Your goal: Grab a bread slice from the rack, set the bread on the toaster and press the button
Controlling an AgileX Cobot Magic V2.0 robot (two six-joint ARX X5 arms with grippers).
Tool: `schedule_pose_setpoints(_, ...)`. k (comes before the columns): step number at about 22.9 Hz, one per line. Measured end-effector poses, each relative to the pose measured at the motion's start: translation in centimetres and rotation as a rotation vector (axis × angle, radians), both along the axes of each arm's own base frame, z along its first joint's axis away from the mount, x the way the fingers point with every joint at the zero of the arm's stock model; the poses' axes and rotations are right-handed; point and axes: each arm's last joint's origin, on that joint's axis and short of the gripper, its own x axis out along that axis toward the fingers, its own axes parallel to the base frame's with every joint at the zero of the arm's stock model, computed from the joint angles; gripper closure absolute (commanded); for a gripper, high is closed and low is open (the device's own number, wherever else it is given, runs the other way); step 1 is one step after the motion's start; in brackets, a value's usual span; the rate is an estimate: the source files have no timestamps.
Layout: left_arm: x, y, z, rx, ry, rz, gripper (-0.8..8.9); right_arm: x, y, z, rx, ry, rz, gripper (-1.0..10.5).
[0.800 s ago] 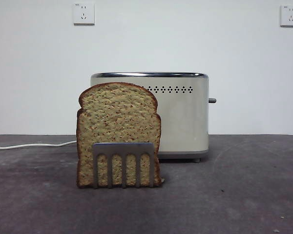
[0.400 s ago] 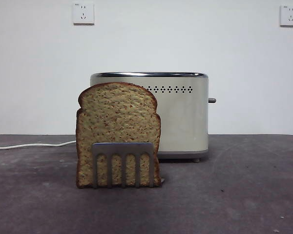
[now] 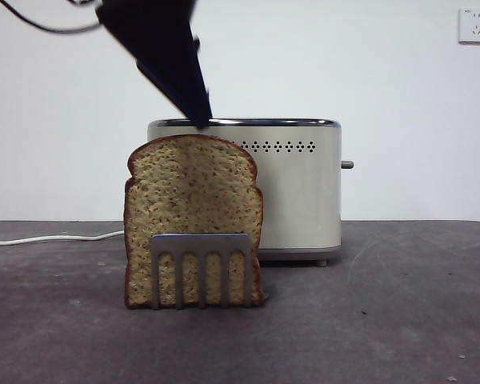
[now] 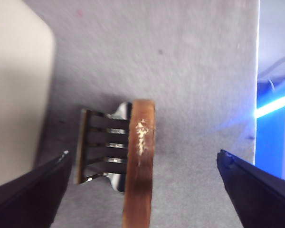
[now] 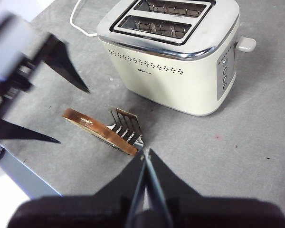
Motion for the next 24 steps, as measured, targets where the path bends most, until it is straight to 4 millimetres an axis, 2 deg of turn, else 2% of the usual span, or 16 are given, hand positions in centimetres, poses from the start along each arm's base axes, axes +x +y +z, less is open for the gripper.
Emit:
schedule_pose_setpoints(2, 0.6, -0.5, -1.2, 0.033, 0.026, -0.002, 2.39, 0.0, 0.0, 0.0, 0.0, 0.0, 0.0, 9.6)
schedule_pose_setpoints(3, 0.8, -0.7, -1.7, 0.043, 0.036, -0.002, 3.21, 0.0, 0.0, 0.0, -0.001, 0.0, 0.001, 9.6)
schedule_pose_setpoints(6, 0.9, -0.8, -2.0, 0.051, 0.042, -0.006, 6.87, 0.0, 0.0, 0.0, -0.002, -0.001, 0.002, 9.6)
schedule_pose_setpoints(8, 0.9, -0.8, -2.0, 0.054, 0.044, -0.006, 8.22, 0.0, 0.0, 0.0, -0.002, -0.002, 0.002, 9.6)
schedule_pose_setpoints(20, 0.7, -0.6, -2.1, 0.072, 0.064, -0.009, 8.22, 0.0, 0.0, 0.0, -0.002, -0.002, 0.002, 9.6)
schedule_pose_setpoints(24, 0.6, -0.5, -1.4, 0.066, 0.05, -0.007, 8.22, 0.0, 0.0, 0.0, -0.002, -0.002, 0.002, 9.6)
